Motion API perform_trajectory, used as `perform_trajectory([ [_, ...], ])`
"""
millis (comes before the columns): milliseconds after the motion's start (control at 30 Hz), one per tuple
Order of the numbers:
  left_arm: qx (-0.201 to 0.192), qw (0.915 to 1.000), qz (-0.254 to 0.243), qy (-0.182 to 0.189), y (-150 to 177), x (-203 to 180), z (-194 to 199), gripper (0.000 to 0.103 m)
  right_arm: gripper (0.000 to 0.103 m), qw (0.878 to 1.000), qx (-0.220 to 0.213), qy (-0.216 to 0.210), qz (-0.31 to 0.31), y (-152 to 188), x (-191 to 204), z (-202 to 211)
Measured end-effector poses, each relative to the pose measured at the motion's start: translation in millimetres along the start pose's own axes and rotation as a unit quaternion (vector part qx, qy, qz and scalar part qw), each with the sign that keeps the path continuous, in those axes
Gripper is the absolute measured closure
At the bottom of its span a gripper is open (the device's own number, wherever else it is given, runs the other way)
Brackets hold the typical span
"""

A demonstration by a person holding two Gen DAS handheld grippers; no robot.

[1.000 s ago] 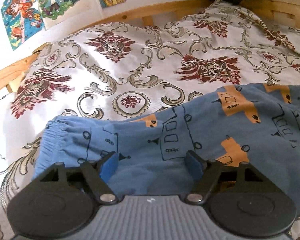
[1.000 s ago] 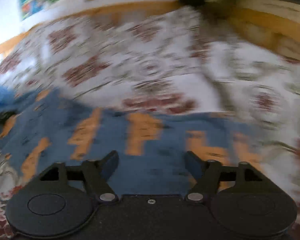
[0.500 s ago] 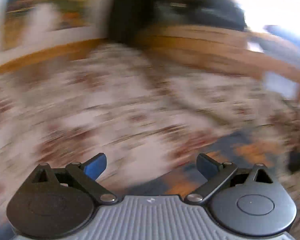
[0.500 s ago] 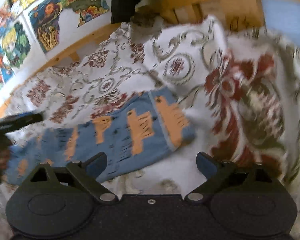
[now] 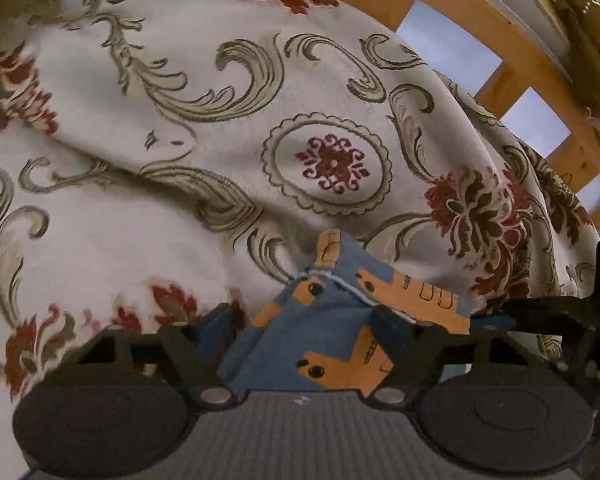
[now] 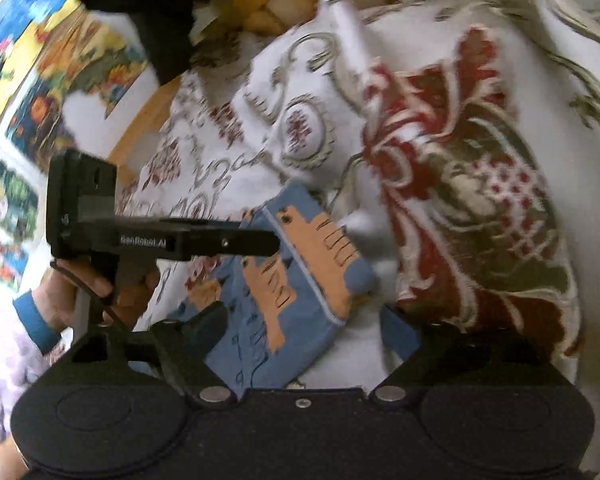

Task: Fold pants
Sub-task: 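Grasp the pant leg hem with the left gripper while the right gripper grasps nearby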

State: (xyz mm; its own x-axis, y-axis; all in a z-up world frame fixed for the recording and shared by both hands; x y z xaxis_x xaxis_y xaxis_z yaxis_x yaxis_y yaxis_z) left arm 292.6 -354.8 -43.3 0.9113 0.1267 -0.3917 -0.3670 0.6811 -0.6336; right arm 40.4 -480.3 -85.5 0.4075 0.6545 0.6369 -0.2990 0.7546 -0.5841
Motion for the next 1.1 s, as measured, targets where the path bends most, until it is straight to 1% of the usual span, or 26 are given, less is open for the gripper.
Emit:
perform_trajectory([
  [33,0.001,1.0,0.0,0.008,-2,0,0,0.034,0.027,1.0,-0.005,0.004,-0.009,0,-2,1],
  [67,0.002,0.9998,0.008,0.017,-4,0,0,0.042,0.029,1.0,-0.009,0.008,-0.018,0,-3,0],
  [100,0.005,0.9994,0.02,0.027,-5,1,0,0.048,0.033,0.999,-0.014,0.013,-0.028,0,-4,0],
  [133,0.008,0.999,0.029,0.034,-6,1,0,0.052,0.036,0.999,-0.019,0.017,-0.04,1,-5,0],
  [167,0.01,0.9989,0.034,0.032,-8,1,-2,0.058,0.039,0.998,-0.023,0.021,-0.051,1,-7,-2],
  [200,0.016,0.9989,0.036,0.025,-9,0,-5,0.062,0.046,0.997,-0.028,0.029,-0.064,1,-8,-3],
  [233,0.023,0.9988,0.039,0.017,-11,-1,-8,0.065,0.056,0.996,-0.033,0.04,-0.077,1,-10,-4],
  [267,0.028,0.9988,0.038,0.007,-12,-4,-12,0.073,0.062,0.994,-0.037,0.05,-0.086,1,-13,-5],
  [300,0.029,0.9992,0.027,-0.006,-11,-9,-13,0.078,0.08,0.993,-0.043,0.061,-0.094,2,-15,-6],
  [333,0.027,0.9994,0.014,-0.013,-15,-13,-17,0.079,0.088,0.992,-0.05,0.067,-0.093,2,-16,-6],
  [367,0.018,0.9995,-0.01,-0.023,-13,-21,-14,0.083,0.089,0.993,-0.055,0.066,-0.083,3,-16,-6],
  [400,0.007,0.9989,-0.034,-0.033,-10,-29,-11,0.086,0.091,0.994,-0.065,0.066,-0.054,5,-11,-5],
  [433,-0.004,0.9976,-0.055,-0.041,-7,-36,-8,0.087,0.092,0.995,-0.078,0.066,-0.007,8,-2,-3],
  [467,-0.019,0.9954,-0.079,-0.051,-3,-43,-4,0.088,0.093,0.993,-0.093,0.065,0.044,12,8,1],
  [500,-0.039,0.992,-0.104,-0.059,2,-51,3,0.088,0.093,0.986,-0.113,0.062,0.108,17,21,5],
  [567,-0.068,0.9849,-0.142,-0.071,12,-62,12,0.089,0.093,0.961,-0.145,0.053,0.228,32,45,13],
  [600,-0.087,0.9809,-0.158,-0.072,19,-65,17,0.089,0.093,0.945,-0.158,0.049,0.282,42,55,16],
  [667,-0.102,0.977,-0.174,-0.07,25,-68,21,0.089,0.093,0.919,-0.166,0.042,0.355,58,67,19],
  [700,-0.107,0.9751,-0.182,-0.069,29,-69,21,0.089,0.093,0.91,-0.165,0.041,0.378,65,69,19],
  [733,-0.108,0.9744,-0.186,-0.068,28,-69,19,0.089,0.093,0.905,-0.161,0.041,0.391,69,70,18],
  [767,-0.111,0.9734,-0.189,-0.068,31,-69,18,0.089,0.093,0.903,-0.157,0.04,0.398,72,69,17],
  [900,-0.132,0.9694,-0.194,-0.072,35,-70,22,0.089,0.093,0.9,-0.156,0.046,0.403,72,68,14],
  [967,-0.146,0.9657,-0.201,-0.076,35,-72,25,0.089,0.093,0.898,-0.161,0.051,0.407,71,67,16],
  [1033,-0.167,0.9603,-0.208,-0.08,35,-76,29,0.089,0.094,0.89,-0.182,0.063,0.414,69,67,20],
  [1100,-0.195,0.9532,-0.216,-0.084,34,-82,32,0.089,0.094,0.882,-0.207,0.075,0.417,65,69,28],
])
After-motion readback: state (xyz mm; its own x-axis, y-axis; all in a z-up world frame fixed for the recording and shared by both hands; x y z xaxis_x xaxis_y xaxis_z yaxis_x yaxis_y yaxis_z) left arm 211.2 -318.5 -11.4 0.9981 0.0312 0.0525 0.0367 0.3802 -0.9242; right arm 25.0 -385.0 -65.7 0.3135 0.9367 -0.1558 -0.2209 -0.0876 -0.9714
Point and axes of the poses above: each gripper's, at about its wrist camera, not at the fingertips, and z roughly against the way its jaws point, x to its left, y to its underside, the point moved 2 cm from there along -z, roughly the way its jaws point, and after that the axes turned 11 degrees about -x, right-handed, at the moved point
